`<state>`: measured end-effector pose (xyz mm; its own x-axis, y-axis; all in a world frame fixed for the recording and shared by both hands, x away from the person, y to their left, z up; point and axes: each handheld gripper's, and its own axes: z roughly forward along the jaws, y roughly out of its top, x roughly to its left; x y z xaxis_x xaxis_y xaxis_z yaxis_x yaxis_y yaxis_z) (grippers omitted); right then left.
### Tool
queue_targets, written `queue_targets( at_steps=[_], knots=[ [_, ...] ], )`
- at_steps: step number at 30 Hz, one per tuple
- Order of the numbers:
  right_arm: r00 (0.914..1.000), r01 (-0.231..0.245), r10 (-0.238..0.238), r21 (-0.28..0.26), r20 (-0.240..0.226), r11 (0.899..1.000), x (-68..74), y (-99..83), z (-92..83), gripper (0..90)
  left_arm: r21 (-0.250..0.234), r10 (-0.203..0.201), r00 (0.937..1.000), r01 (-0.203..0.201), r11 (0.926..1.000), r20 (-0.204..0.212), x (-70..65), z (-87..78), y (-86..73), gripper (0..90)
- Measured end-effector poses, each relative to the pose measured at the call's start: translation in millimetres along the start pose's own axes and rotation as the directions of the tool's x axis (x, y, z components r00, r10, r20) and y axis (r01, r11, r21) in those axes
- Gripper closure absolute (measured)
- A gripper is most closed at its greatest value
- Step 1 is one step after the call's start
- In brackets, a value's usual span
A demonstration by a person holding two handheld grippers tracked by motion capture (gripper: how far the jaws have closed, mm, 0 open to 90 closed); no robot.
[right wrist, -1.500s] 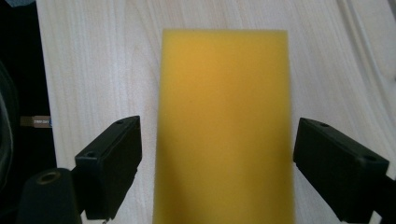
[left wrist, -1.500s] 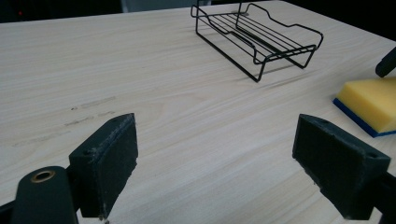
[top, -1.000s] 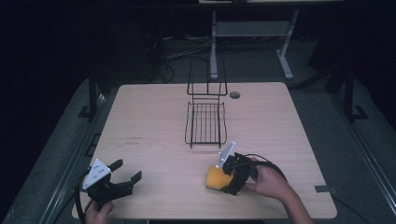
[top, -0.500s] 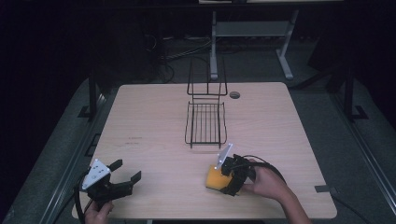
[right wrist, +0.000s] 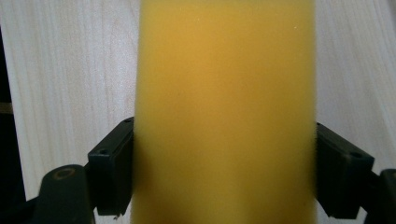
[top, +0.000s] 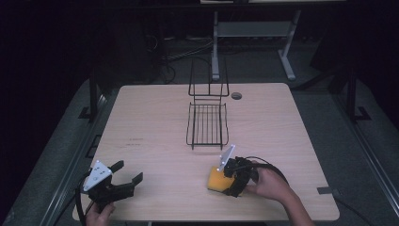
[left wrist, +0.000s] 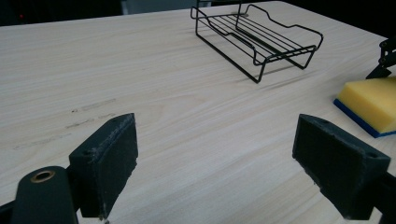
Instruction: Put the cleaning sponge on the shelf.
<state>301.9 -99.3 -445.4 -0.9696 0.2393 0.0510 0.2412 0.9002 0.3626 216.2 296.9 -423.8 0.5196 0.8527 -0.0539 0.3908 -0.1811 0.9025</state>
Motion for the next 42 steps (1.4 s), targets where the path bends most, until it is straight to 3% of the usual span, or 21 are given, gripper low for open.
queue_targets(
  at_steps=[14,26,42],
  knots=[
    [0.9999,0.011,-0.011,-0.022,-0.009,1.0,-7.0,8.1,-13.5,21.4,0.0,0.002,1.0,-0.002,1.0,-0.001,0.5,-0.3,0.4,13.4],
    [0.9994,0.022,-0.024,-0.062,-0.024,0.998,-21.5,25.3,-31.1,21.4,-0.005,-0.005,1.0,0.005,1.0,0.0,0.7,-1.0,0.3,13.4],
    [0.999,0.019,-0.022,-0.077,-0.039,0.997,-44.4,42.6,-37.3,21.5,-0.011,-0.005,1.0,0.005,0.9999,-0.002,2.1,-2.1,0.2,13.4]
  ],
)
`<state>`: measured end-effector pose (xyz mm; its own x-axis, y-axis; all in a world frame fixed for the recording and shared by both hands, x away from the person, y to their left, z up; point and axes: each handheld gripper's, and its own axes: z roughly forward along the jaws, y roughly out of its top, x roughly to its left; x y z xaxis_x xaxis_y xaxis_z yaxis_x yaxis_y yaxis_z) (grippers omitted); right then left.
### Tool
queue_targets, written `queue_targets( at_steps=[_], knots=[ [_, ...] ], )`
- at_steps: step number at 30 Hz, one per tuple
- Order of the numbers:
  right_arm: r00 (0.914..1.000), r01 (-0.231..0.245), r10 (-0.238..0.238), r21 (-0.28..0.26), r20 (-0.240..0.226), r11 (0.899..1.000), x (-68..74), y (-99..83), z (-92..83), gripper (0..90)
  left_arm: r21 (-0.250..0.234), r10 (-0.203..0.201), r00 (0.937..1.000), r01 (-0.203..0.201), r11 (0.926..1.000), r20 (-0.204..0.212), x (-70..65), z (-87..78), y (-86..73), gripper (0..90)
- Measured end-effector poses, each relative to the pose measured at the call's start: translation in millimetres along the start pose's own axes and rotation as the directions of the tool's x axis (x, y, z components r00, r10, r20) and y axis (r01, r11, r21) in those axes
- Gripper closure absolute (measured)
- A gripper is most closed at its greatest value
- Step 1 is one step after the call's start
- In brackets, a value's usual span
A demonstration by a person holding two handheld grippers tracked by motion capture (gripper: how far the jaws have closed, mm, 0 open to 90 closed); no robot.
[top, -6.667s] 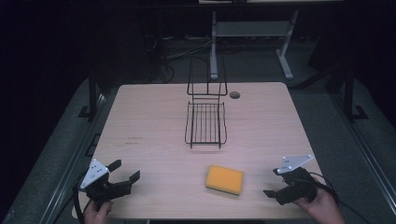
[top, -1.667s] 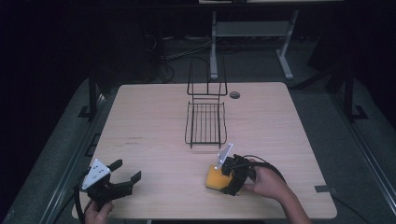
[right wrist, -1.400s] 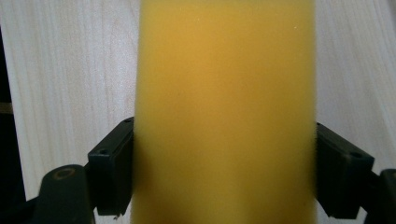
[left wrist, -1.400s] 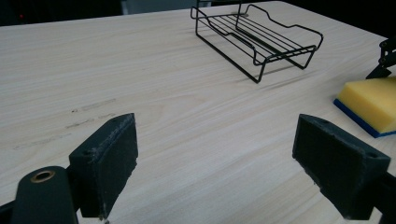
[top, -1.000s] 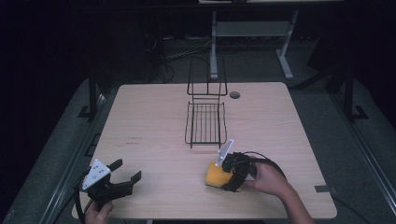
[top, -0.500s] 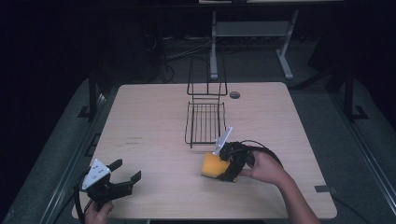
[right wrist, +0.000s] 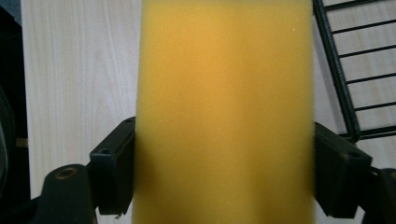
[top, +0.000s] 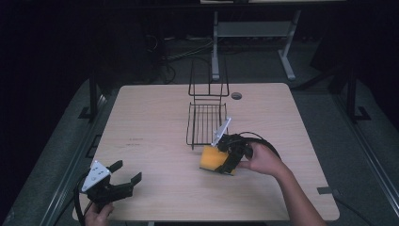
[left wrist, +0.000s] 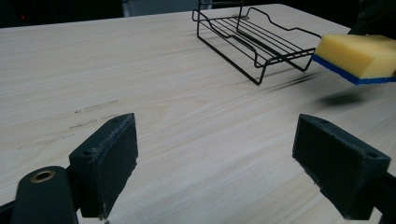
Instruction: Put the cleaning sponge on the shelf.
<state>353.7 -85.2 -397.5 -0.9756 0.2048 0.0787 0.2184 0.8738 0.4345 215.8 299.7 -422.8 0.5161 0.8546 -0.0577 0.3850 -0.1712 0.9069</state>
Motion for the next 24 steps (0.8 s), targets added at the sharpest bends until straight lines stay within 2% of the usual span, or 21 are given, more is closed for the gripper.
queue_targets(
  at_steps=[8,24],
  knots=[
    [0.9999,-0.002,0.002,-0.02,-0.012,1.0,-4.9,8.0,-2.7,21.4,-0.002,-0.004,1.0,0.004,1.0,-0.003,0.6,-0.4,0.1,13.4],
    [0.9999,0.01,-0.01,0.008,-0.004,1.0,-16.0,24.2,-3.7,21.5,-0.002,-0.004,1.0,0.004,1.0,-0.004,0.3,-0.3,0.0,13.4]
  ],
)
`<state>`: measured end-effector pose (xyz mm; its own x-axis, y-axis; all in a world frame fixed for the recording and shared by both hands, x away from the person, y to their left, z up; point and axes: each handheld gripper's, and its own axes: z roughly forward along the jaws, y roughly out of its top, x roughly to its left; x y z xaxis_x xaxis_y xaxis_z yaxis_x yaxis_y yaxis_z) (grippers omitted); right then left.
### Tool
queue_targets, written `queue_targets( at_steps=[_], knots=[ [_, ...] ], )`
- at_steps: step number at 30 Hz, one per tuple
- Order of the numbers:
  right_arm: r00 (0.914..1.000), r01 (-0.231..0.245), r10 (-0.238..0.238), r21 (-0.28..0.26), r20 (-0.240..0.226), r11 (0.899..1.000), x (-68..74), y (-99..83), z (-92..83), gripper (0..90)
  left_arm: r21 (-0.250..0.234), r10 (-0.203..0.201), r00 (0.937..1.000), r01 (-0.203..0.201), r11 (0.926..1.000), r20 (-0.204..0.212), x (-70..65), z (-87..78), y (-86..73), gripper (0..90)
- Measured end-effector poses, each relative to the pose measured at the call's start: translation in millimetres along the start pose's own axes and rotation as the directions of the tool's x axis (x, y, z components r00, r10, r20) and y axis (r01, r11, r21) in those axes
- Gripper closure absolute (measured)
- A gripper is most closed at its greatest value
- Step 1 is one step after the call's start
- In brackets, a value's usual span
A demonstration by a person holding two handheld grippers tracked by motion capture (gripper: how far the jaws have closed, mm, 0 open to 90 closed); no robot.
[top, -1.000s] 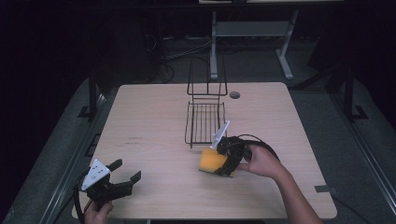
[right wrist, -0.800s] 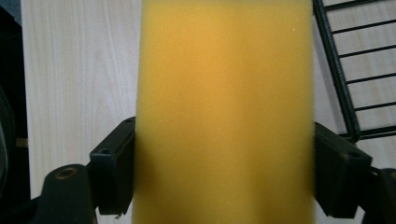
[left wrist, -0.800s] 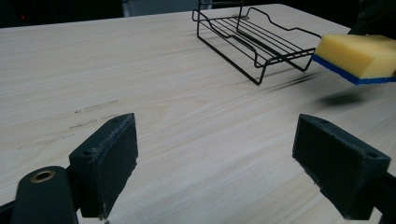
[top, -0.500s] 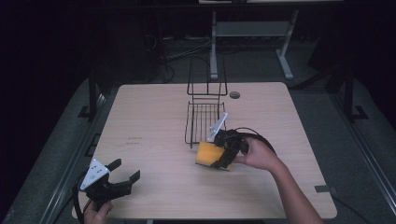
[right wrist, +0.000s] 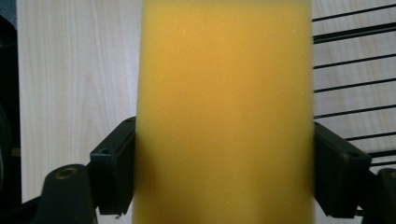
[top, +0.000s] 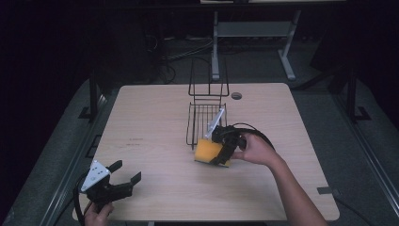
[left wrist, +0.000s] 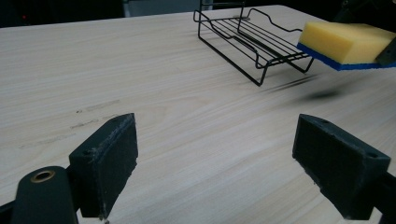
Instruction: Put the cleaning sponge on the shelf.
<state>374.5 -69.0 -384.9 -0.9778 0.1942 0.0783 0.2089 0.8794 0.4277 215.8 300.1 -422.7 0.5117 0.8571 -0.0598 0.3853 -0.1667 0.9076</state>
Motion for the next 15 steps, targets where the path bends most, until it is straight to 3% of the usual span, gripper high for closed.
queue_targets(
  at_steps=[7,13,15],
  knots=[
    [1.0,0.002,-0.002,0.001,-0.003,1.0,-4.8,1.9,2.2,21.5,-0.003,-0.003,1.0,0.003,1.0,-0.001,0.1,-0.5,0.1,13.4],
    [0.9999,-0.005,0.004,0.04,0.01,0.999,-8.1,1.6,5.0,21.5,-0.002,0.0,1.0,0.0,1.0,0.001,-0.3,0.2,0.2,13.4],
    [1.0,0.001,-0.001,0.027,-0.002,1.0,-10.3,2.6,5.0,21.6,-0.004,-0.001,1.0,0.001,1.0,0.001,0.2,-0.2,0.2,13.5]
  ],
)
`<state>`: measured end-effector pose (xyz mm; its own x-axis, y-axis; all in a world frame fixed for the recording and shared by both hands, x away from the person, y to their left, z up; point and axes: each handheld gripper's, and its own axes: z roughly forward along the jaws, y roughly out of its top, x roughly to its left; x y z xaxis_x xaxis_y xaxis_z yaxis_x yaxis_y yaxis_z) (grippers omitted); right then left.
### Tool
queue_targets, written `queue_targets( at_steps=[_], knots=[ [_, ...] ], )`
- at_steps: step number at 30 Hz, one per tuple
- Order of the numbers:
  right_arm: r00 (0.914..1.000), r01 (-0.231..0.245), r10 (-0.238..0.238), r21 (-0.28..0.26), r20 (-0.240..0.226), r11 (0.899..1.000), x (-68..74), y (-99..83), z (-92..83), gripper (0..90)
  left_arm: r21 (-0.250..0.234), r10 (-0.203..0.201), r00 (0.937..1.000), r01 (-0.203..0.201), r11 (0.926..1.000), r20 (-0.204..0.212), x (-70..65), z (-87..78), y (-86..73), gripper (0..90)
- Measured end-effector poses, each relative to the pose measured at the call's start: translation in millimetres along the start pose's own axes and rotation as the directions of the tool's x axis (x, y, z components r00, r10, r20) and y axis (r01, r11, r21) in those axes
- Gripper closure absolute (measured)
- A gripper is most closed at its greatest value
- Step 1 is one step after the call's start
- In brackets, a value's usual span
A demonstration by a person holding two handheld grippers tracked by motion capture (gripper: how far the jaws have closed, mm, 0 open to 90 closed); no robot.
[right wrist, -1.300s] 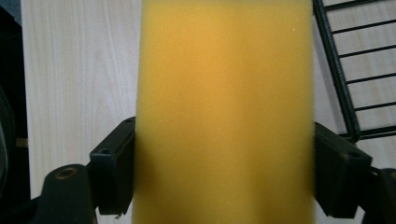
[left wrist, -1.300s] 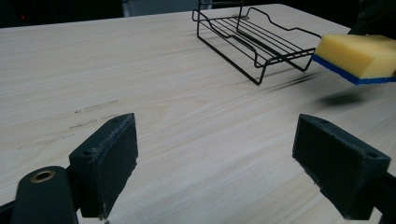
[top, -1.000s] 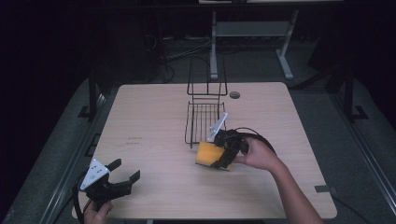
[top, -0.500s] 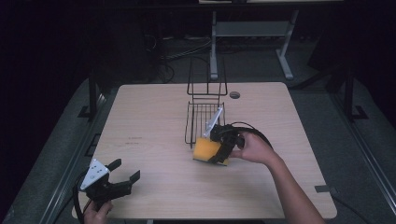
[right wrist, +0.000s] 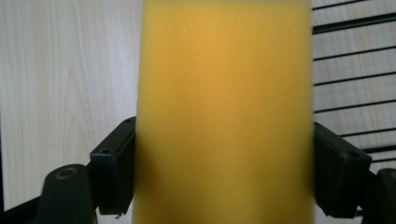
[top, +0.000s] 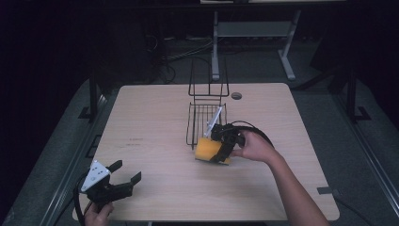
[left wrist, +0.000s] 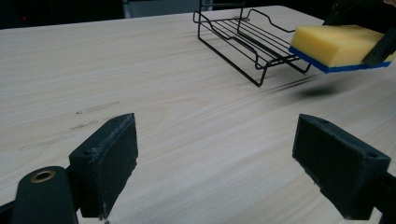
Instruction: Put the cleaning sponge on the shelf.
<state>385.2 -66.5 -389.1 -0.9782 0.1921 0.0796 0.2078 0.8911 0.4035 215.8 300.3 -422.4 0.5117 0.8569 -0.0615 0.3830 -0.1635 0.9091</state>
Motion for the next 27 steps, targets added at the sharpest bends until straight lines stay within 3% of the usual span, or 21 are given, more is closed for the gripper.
queue_targets(
  at_steps=[9,18,24,27],
  knots=[
    [0.9997,0.025,-0.025,0.008,-0.001,1.0,-4.5,13.1,-1.8,21.6,-0.002,0.0,1.0,0.0,1.0,-0.001,0.9,-0.4,0.2,13.4],
    [0.9999,-0.004,0.004,0.041,-0.014,0.999,-20.6,21.6,2.9,21.6,0.003,0.003,1.0,-0.003,1.0,0.002,2.1,0.4,0.1,13.4],
    [1.0,0.003,-0.003,0.062,-0.008,0.998,-29.1,27.7,5.6,21.6,0.002,0.001,1.0,-0.001,1.0,0.0,3.0,0.3,0.4,13.5],
    [0.999,-0.017,0.019,0.048,-0.041,0.999,-35.6,28.7,7.9,21.6,-0.007,-0.004,1.0,0.004,1.0,-0.005,2.4,-0.3,0.6,13.4]
  ],
)
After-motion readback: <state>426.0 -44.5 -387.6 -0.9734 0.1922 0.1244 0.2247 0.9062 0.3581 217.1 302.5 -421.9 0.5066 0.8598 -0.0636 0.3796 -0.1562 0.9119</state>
